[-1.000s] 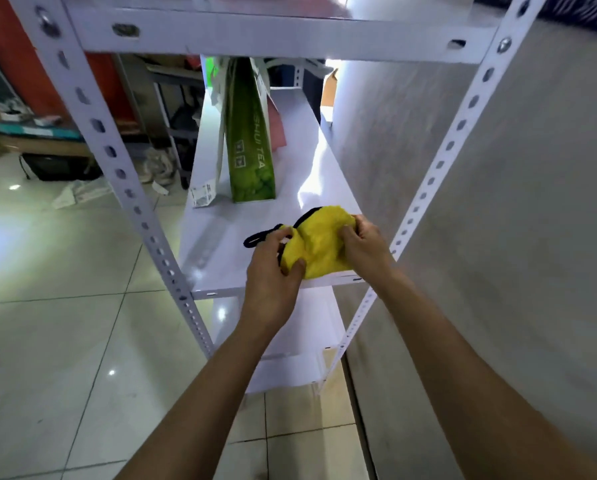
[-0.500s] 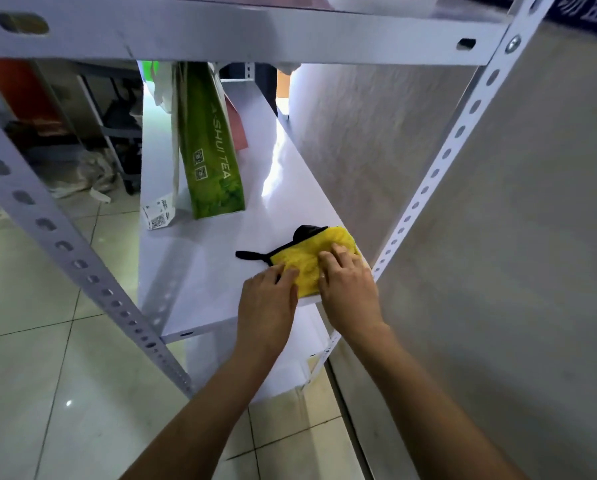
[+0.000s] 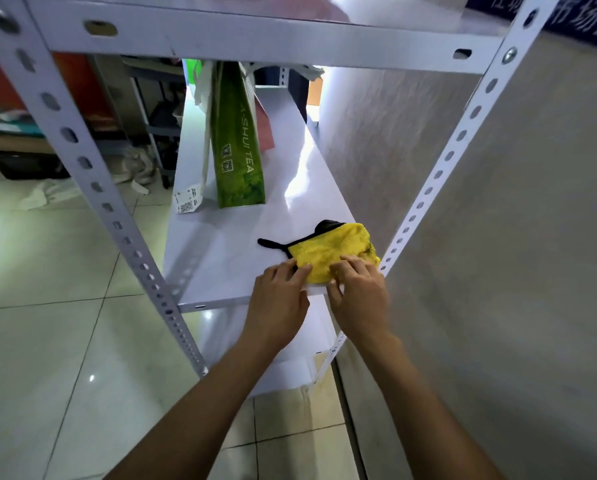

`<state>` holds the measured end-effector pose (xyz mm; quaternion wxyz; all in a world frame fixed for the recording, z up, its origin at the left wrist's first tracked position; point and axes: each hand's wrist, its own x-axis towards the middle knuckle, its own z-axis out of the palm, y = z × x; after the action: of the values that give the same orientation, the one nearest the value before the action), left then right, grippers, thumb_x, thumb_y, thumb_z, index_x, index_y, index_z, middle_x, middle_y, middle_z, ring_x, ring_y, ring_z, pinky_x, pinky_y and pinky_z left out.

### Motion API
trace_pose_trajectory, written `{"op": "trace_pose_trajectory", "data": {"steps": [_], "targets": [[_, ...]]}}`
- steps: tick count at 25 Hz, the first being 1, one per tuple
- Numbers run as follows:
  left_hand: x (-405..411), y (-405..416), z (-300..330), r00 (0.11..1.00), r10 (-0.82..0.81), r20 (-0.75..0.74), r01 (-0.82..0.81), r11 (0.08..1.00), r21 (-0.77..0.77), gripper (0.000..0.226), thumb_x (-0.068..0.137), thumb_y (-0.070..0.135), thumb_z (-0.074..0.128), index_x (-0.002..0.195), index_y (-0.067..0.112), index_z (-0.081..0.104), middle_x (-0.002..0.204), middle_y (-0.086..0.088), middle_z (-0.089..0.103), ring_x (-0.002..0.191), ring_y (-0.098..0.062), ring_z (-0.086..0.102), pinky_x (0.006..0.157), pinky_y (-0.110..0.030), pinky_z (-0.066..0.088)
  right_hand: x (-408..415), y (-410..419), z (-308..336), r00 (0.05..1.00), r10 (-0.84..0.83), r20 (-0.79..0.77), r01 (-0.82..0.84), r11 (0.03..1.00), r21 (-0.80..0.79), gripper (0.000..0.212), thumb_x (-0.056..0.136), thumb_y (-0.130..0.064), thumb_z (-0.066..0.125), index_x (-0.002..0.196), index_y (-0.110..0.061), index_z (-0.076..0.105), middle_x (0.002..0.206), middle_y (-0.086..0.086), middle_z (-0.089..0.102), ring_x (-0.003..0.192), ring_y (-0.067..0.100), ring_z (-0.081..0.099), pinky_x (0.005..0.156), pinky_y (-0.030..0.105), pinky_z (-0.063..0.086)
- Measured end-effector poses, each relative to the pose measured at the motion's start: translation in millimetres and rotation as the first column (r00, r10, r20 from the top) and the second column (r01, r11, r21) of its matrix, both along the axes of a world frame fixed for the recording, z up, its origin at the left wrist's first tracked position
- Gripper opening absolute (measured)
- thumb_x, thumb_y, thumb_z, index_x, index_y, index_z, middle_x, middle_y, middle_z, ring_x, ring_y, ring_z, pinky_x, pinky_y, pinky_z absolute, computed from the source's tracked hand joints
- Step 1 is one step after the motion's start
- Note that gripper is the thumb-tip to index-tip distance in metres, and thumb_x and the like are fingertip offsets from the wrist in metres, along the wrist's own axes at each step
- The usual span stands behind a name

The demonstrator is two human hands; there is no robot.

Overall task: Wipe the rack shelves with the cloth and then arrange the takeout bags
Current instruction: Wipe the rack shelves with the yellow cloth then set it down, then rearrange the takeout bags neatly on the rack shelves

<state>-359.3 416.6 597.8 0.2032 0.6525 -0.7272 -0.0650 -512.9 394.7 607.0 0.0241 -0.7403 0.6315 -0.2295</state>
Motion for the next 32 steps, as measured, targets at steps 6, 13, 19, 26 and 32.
{"op": "trace_pose_trajectory", "data": {"steps": [6, 13, 19, 26, 32], "targets": [[-2.0, 61.6, 4.2, 0.989, 0.128, -0.071, -0.125, 0.991, 0.035, 0.038, 0.096, 0.021, 0.053, 0.133, 0.022, 0.060, 0.137, 0.000, 0.057, 0.122, -0.024, 0.051, 0.103, -0.037, 0.039, 1.5, 43.3, -4.9, 0.986, 0.119, 0.120, -0.121, 0.993, 0.013, 0.024, 0.091, -0.019, 0.061, 0.113, -0.017, 0.070, 0.115, 0.003, 0.068, 0.108, 0.029, 0.059, 0.093, 0.041, 0.042], [28.0, 154.8, -10.0, 0.930, 0.359, -0.078, -0.348, 0.929, 0.128, 0.028, 0.097, 0.025, 0.056, 0.124, 0.022, 0.063, 0.124, 0.000, 0.064, 0.110, -0.022, 0.057, 0.096, -0.036, 0.047, 44.3, 99.3, -26.1, 0.857, 0.384, 0.344, -0.443, 0.889, 0.112, 0.028, 0.094, -0.012, 0.060, 0.121, -0.016, 0.066, 0.120, 0.004, 0.066, 0.108, 0.025, 0.060, 0.092, 0.042, 0.050], [114.9, 208.2, 2.7, 0.850, 0.521, -0.084, -0.511, 0.852, 0.111, 0.028, 0.097, 0.028, 0.053, 0.124, 0.025, 0.063, 0.122, 0.002, 0.065, 0.111, -0.022, 0.058, 0.097, -0.039, 0.045, 134.2, 130.6, -19.0, 0.742, 0.533, 0.407, -0.618, 0.779, 0.107, 0.028, 0.095, -0.012, 0.058, 0.121, -0.018, 0.065, 0.117, 0.001, 0.064, 0.108, 0.022, 0.060, 0.094, 0.044, 0.049], [252.5, 245.8, 24.5, 0.784, 0.594, -0.179, -0.595, 0.802, 0.054, 0.029, 0.098, 0.030, 0.051, 0.124, 0.027, 0.062, 0.123, 0.005, 0.064, 0.112, -0.020, 0.057, 0.100, -0.040, 0.043, 286.1, 154.3, 2.2, 0.695, 0.621, 0.363, -0.688, 0.720, 0.086, 0.031, 0.096, -0.018, 0.055, 0.126, -0.024, 0.062, 0.125, -0.004, 0.063, 0.113, 0.017, 0.058, 0.096, 0.036, 0.049], [377.4, 266.3, 33.9, 0.791, 0.580, -0.193, -0.579, 0.812, 0.066, 0.030, 0.097, 0.026, 0.053, 0.126, 0.026, 0.061, 0.124, 0.004, 0.062, 0.115, -0.021, 0.052, 0.100, -0.035, 0.041, 403.7, 165.7, -0.2, 0.696, 0.567, 0.440, -0.668, 0.736, 0.109, 0.030, 0.096, -0.021, 0.055, 0.124, -0.030, 0.061, 0.123, -0.009, 0.061, 0.108, 0.011, 0.058, 0.093, 0.030, 0.048]]}}
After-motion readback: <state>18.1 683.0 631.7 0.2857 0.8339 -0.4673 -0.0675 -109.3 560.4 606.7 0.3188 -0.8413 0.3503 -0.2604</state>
